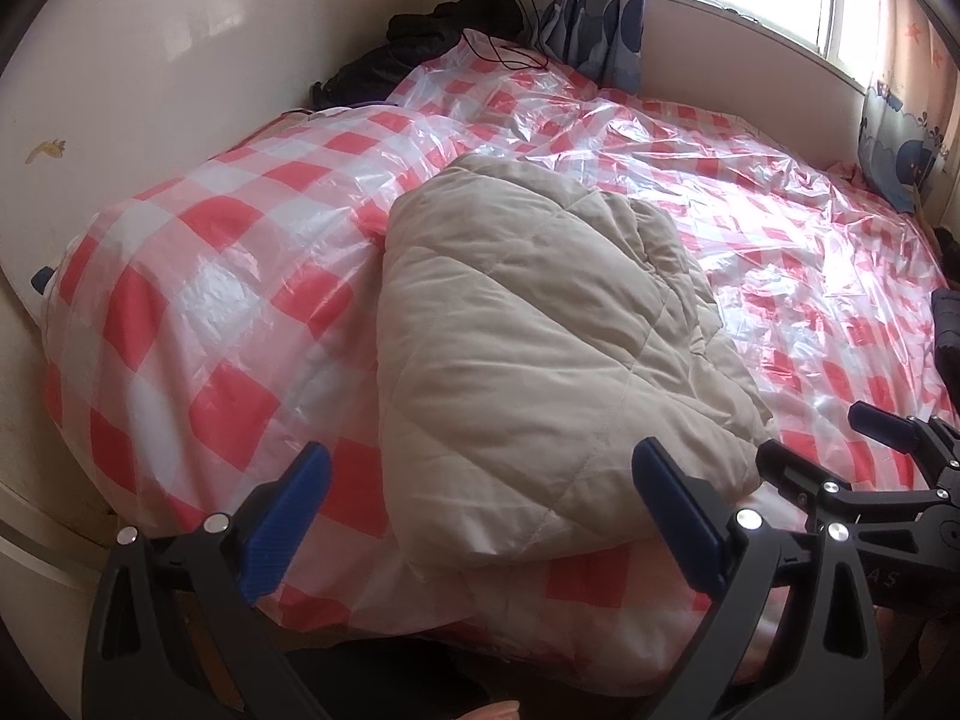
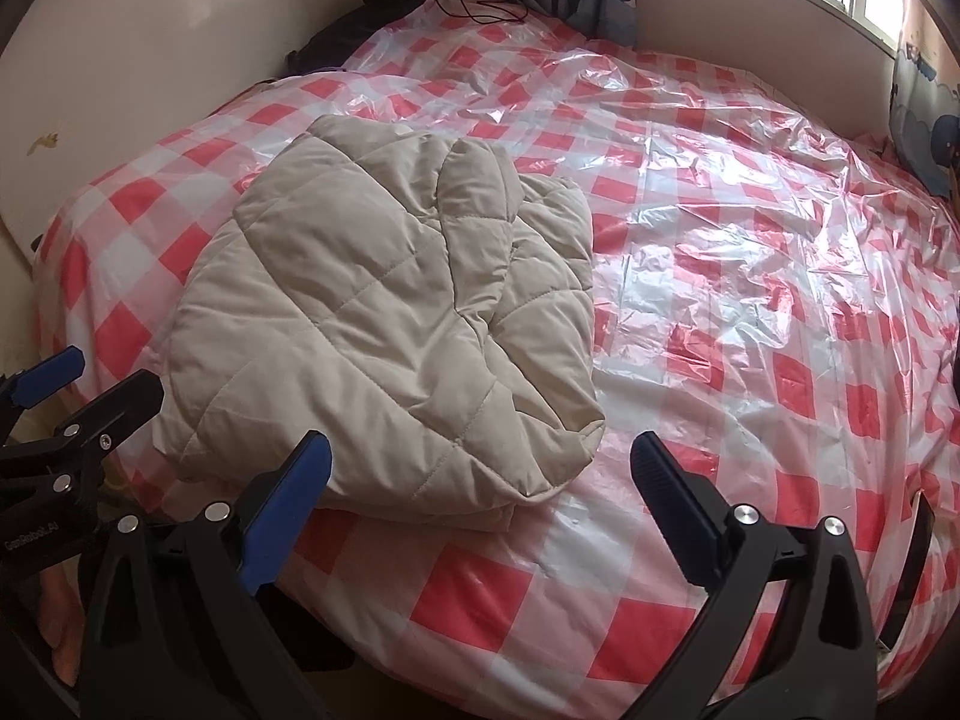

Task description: Fold large clothes

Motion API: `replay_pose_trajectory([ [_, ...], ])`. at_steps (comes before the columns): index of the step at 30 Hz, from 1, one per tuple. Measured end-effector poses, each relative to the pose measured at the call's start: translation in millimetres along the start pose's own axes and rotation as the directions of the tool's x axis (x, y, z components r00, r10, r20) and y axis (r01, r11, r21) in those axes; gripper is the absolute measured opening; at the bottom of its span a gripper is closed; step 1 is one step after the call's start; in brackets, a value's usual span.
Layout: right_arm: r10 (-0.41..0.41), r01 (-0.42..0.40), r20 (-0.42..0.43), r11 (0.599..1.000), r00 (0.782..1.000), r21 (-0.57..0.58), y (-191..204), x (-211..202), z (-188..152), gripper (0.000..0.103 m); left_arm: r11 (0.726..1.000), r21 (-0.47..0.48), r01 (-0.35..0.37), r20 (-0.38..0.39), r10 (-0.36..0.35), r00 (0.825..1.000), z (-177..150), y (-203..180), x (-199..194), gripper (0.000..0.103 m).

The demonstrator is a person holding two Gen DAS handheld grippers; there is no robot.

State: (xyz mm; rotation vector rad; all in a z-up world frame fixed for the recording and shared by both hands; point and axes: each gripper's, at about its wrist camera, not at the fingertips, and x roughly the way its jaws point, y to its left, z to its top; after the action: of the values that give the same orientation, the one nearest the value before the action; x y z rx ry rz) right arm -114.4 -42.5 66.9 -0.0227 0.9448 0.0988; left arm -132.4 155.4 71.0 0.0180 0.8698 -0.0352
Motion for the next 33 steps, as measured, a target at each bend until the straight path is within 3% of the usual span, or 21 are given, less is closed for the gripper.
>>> replay_pose_trajectory([
  [5, 0.004, -0.004, -0.004, 1.000, 1.000, 0.002, -1, 2, 0, 0.097, 0.999, 0.026, -0.023, -0.056, 0.025, 0.998, 3, -4, 9, 0.096],
  [33, 0.026, -0.026, -0.004, 1.000, 1.000, -0.005, 6, 8, 5, 0.097, 0.999, 0.018, -0.034, -0.045, 0.035, 0.998, 4, 1, 12, 0.096],
])
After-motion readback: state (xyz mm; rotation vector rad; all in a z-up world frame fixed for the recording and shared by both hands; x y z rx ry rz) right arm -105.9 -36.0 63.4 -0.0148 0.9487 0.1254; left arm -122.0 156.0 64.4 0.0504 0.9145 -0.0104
